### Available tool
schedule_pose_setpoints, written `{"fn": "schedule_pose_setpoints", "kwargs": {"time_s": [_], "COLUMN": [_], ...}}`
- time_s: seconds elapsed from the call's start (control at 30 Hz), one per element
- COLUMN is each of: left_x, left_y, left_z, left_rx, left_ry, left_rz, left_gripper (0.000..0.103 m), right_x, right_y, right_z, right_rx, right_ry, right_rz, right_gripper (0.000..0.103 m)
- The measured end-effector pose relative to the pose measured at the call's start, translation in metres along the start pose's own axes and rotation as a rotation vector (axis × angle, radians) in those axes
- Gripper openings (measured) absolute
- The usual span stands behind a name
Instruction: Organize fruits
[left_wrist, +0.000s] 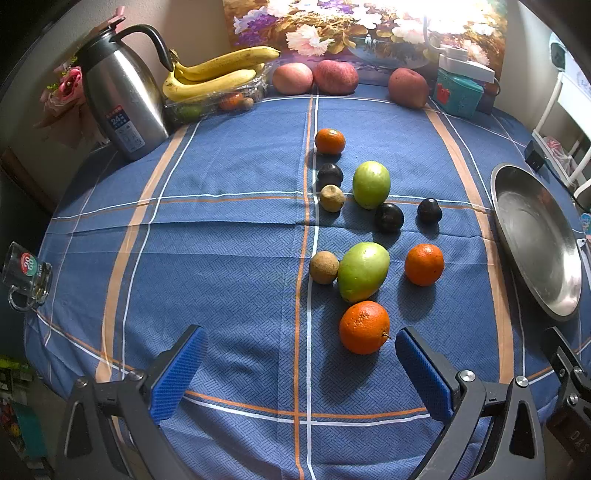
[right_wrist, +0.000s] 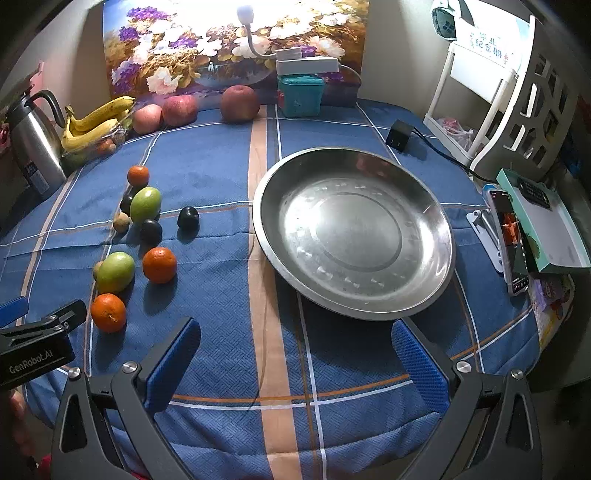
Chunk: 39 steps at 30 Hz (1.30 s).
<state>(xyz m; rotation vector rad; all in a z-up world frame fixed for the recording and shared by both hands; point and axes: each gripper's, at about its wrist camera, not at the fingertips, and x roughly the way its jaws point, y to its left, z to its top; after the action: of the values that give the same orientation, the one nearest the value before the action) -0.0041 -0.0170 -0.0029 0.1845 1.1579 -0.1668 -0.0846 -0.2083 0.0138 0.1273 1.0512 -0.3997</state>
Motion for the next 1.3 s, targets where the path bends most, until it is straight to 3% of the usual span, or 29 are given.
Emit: {"fn": "schedule_pose_setpoints", "kwargs": {"time_s": [1.3], "left_x": [0.0012], "left_y": [0.0042], "left_z": [-0.0024], "left_rx": [-0.015], "left_ry": [0.003], "left_rz": [-0.013], "left_gripper": [0.103], "right_x": [0.002], "right_y": [0.0039], "right_z": [0.0006], "right_rx": [-0.01], "right_ry": [0.006], "right_rz": [0.023], "right_gripper": [0.103]}}
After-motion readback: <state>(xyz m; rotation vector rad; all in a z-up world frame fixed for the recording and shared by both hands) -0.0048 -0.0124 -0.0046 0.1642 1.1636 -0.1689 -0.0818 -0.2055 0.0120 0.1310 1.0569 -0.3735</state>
